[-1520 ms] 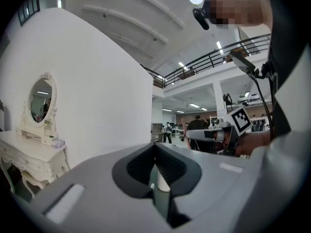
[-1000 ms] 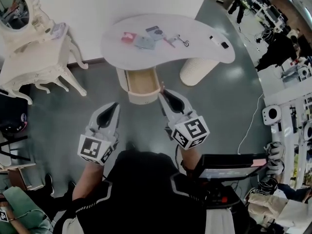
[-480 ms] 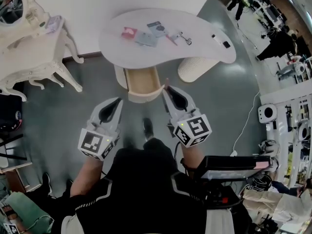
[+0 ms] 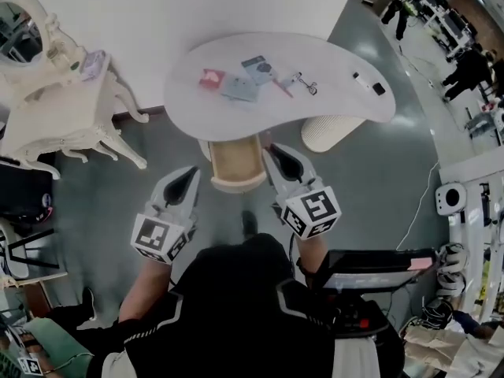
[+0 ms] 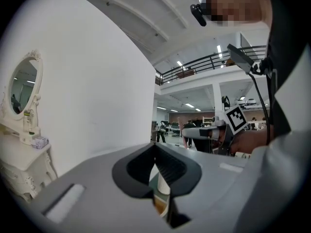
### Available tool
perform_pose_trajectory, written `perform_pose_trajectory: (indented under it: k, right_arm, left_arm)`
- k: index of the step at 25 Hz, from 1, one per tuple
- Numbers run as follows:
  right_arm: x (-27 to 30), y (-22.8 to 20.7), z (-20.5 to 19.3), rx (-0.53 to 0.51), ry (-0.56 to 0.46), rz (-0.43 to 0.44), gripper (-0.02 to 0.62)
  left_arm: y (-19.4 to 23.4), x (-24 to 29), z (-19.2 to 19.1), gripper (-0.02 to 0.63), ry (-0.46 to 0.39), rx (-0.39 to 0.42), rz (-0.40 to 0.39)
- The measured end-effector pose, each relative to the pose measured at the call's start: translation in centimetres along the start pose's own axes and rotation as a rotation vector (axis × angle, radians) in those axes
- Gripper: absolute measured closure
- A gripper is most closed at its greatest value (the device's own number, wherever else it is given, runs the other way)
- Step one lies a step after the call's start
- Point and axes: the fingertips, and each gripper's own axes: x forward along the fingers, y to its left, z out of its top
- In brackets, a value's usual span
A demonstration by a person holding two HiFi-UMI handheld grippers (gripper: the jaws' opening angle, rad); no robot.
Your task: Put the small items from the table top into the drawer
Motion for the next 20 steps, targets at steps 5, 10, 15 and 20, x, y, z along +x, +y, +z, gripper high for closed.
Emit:
perform_pose_trajectory:
  k: [5,10,15,20]
  right_arm:
    - [2.1,-3.5,0.9,-0.004,-0.016,0.027,0.545]
    - [4.3,-6.5,1.0,-0.003,0.002,0.076,0.545]
    - [5.9,-9.1,0.3,0.011,0.016,0.129,0.545]
    - [8.0,-10.3,-0.9,0.003,0.052,0.206,0.545]
  left_arm:
    - [0.9,3.7,0.6,0.606,0.009,0.008,0.027]
    - [1.6,7.2,1.1,0.606,0.017,0.024,0.044]
    - [2.8,10.0,0.8,0.606,0.051,0.042,0.087]
    - [3.2,11.6,0.5,0.606,0.072,0.045,0.111]
